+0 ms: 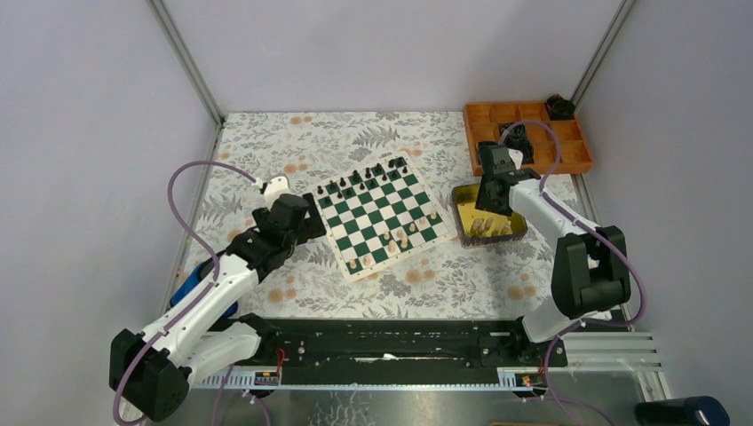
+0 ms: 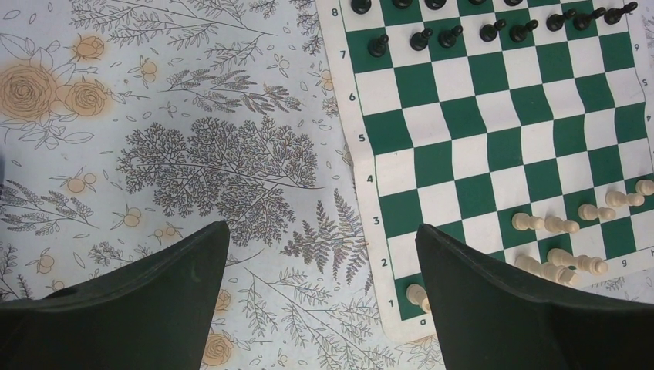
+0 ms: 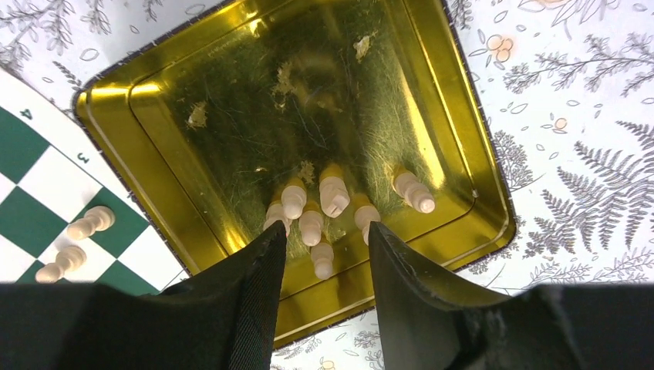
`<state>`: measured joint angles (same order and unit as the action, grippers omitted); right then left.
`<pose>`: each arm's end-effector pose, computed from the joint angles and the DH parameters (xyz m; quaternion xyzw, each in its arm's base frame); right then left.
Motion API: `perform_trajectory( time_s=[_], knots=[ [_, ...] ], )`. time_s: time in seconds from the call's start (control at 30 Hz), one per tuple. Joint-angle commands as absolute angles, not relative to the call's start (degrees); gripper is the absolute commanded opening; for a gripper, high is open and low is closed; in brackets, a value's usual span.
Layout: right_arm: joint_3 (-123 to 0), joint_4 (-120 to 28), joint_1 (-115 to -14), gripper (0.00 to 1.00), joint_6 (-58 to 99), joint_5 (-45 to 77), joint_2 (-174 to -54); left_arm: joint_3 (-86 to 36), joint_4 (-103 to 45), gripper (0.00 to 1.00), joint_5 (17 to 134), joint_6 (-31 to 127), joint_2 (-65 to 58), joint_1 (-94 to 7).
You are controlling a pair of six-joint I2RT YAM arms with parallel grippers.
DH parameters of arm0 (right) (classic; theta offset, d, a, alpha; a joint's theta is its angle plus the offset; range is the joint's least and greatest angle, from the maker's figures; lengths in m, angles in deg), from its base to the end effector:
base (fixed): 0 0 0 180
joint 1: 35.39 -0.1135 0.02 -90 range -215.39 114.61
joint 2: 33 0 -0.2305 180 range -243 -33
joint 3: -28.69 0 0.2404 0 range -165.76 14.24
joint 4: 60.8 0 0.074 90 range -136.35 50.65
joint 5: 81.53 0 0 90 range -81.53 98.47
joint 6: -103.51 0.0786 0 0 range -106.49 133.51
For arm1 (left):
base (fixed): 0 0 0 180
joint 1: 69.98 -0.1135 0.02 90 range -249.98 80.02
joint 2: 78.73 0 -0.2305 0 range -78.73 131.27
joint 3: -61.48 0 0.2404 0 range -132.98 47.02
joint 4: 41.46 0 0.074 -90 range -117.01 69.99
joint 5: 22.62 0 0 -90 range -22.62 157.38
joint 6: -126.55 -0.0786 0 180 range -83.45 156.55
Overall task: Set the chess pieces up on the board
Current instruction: Pick up the chess piece from the storage box.
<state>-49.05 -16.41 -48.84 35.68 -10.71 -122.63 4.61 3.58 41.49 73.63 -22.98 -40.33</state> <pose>0.3328 0.0530 0.1712 0.1199 0.9372 -0.0643 0.3210 0.2211 -0.0864 0.2083 -0.1456 0.8893 -0.0376 0.4319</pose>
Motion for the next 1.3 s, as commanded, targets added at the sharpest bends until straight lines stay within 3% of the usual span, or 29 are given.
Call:
perform_trajectory(
  time_s=[0.0, 0.7, 1.03, 1.27],
  knots=[
    [-48.43, -18.32, -47.85, 0.49, 37.36, -8.54, -124.34, 2.9, 0.16, 0.99, 41.36, 71.93, -22.62, -39.84],
    [-47.91, -20.67, -46.16, 0.45, 37.7, -6.48, -129.58, 3.78, -0.86, 0.99, 41.27, 71.27, -21.65, -39.93],
    [-47.2, -21.3, -45.68, 0.32, 37.53, -6.03, -130.53, 3.52, -1.08, 0.99, 41.27, 71.38, -20.79, -39.97],
    [-47.32, -21.19, -45.44, 0.08, 37.11, -6.37, -130.05, 3.42, -1.23, 0.99, 41.45, 71.55, -20.51, -39.94]
  ],
)
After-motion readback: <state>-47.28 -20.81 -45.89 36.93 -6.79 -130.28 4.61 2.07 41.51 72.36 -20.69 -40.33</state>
